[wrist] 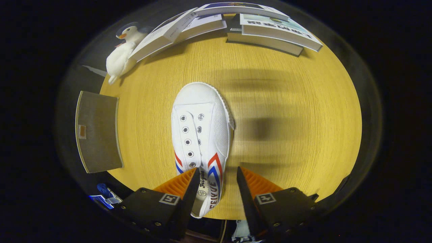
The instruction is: Open the storage box then place both shoes into the box .Put the left shoe in first, then the right shoe, with the right side of both shoes facing outward in a uniform manner.
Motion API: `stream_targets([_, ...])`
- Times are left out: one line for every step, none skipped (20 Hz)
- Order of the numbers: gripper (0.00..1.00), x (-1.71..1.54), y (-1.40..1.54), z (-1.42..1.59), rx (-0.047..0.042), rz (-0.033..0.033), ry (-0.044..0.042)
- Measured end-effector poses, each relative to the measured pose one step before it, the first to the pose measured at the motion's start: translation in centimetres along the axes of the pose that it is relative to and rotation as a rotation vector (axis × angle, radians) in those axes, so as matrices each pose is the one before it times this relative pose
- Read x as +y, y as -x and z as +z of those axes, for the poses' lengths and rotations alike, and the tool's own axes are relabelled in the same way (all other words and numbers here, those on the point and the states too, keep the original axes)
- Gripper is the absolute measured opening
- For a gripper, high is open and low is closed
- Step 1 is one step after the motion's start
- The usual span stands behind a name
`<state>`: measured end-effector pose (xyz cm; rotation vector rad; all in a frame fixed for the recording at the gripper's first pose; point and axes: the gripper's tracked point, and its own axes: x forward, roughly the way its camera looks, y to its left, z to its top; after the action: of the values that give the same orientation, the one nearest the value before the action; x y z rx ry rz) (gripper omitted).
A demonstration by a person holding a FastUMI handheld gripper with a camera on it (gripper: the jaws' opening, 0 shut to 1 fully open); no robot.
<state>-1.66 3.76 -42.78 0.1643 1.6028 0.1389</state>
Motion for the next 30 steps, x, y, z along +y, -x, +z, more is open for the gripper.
stream_targets([0.60,-0.012,-0.384,-0.026,0.00672,-0.00408,0.00903])
stream_targets([0.59,-0.454,-0.498,-0.039,0.00675,-0.02214,0.02794])
stream_targets([0.59,0.290,0.169,0.686,0.00954,0.02309,0.01257])
stream_targets([0.38,0.017,-1.229,-0.861,-0.00860,-0.00769,-0.00075])
stream_targets([0.29,-0.665,0.386,-0.098,0.01333,-0.02374,0.04058])
stream_targets([0.21,0.125,0.368,0.443,-0.01659,0.01872,-0.05512])
stream_targets([0.13,-0.329,0.007,-0.006,-0.00737,-0.00008,-0.02980])
stream_targets([0.02,0.079,0.903,0.110,0.00377,0.01746,-0.04266])
stream_targets([0.01,0.065,-0.122,-0.168,-0.00249,0.01298,-0.01092])
stream_targets([0.01,0.234,-0.042,-0.281,0.00648,0.00699,-0.00220])
stream_targets([0.01,0.277,0.266,-0.062,0.00450,0.00800,-0.00278])
stream_targets([0.02,0.329,0.434,0.095,-0.00018,0.01270,-0.01092])
stream_targets([0.01,0.491,0.475,0.000,0.00134,0.01834,-0.01019])
stream_targets([0.01,0.655,0.552,-0.064,-0.00133,0.01943,-0.00495])
stream_targets([0.01,0.576,0.481,0.054,-0.00326,0.01545,0.00223])
stream_targets([0.01,0.671,0.617,0.124,-0.00618,0.01243,0.00385])
stream_targets([0.01,0.534,0.575,0.147,-0.00417,0.00549,0.01016])
stream_targets([0.01,0.628,0.652,0.143,-0.00651,0.00228,0.01048])
stream_targets([0.02,0.590,0.638,0.212,-0.00779,-0.00059,0.01230])
stream_targets([0.01,0.713,0.564,0.238,-0.00807,-0.00184,0.01615])
stream_targets([0.01,0.651,0.657,0.241,-0.00758,-0.00345,0.02273])
stream_targets([0.01,0.892,0.672,0.172,-0.00556,0.00048,0.02125])
stream_targets([0.01,0.975,0.569,0.235,-0.00626,0.01003,0.01730])
stream_targets([0.01,1.105,0.479,0.277,-0.00299,0.01136,0.01159])
stream_targets([0.01,0.991,0.513,0.167,-0.00017,0.00854,0.01153])
stream_targets([0.01,1.002,0.366,0.241,-0.00079,0.00552,0.01290])
stream_targets([0.01,0.940,0.285,0.279,-0.00080,0.00423,0.01340])
stream_targets([0.01,1.059,0.154,0.326,-0.00185,0.00593,0.00745])
stream_targets([0.01,1.076,0.223,0.303,-0.00046,0.00885,0.00893])
stream_targets([0.01,1.238,0.083,0.339,-0.00233,0.01203,0.00932])
